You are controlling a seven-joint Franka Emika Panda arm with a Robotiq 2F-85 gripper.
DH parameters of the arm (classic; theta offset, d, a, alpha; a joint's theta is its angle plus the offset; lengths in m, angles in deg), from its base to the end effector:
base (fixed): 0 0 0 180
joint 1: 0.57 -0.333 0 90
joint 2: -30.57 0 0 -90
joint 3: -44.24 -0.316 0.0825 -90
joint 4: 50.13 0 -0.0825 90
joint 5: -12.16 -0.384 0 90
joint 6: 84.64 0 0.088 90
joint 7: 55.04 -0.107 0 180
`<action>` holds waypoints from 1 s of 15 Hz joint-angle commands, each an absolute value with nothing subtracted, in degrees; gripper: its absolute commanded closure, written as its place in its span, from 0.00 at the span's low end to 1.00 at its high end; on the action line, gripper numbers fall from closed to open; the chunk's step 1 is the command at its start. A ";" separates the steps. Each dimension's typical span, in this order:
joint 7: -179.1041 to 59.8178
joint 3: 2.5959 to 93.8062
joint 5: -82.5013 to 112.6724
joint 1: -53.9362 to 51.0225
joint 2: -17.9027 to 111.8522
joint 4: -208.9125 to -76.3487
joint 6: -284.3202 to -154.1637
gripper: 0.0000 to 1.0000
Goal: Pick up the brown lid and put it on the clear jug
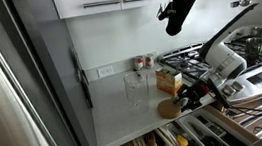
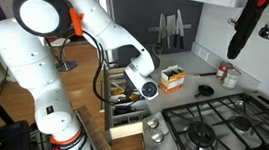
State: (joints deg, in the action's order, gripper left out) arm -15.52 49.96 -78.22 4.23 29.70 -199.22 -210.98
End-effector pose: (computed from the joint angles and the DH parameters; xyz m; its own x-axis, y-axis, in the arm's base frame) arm 0.4201 -0.0433 0.2532 0.7669 -0.6113 -0.1954 -0.4491 -0.2936 -0.8438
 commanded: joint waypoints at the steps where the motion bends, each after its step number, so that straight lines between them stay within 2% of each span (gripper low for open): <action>1: -13.22 49.91 -79.19 4.54 33.29 -197.34 -209.51 0.62; 3: -12.54 49.86 -79.72 4.44 34.35 -196.54 -209.39 0.62; 4: -12.20 49.81 -80.06 4.38 34.74 -196.18 -208.97 0.51; 6: -11.82 49.64 -80.02 4.20 35.71 -195.33 -208.05 0.18; 10: -14.56 49.55 -75.86 3.97 37.22 -194.21 -204.90 0.04; 12: -15.86 49.52 -73.74 3.77 37.78 -193.64 -203.91 0.03; 13: -16.81 49.52 -72.33 3.67 38.02 -193.58 -203.84 0.09; 15: -19.46 49.39 -68.84 3.25 38.43 -193.76 -205.22 0.14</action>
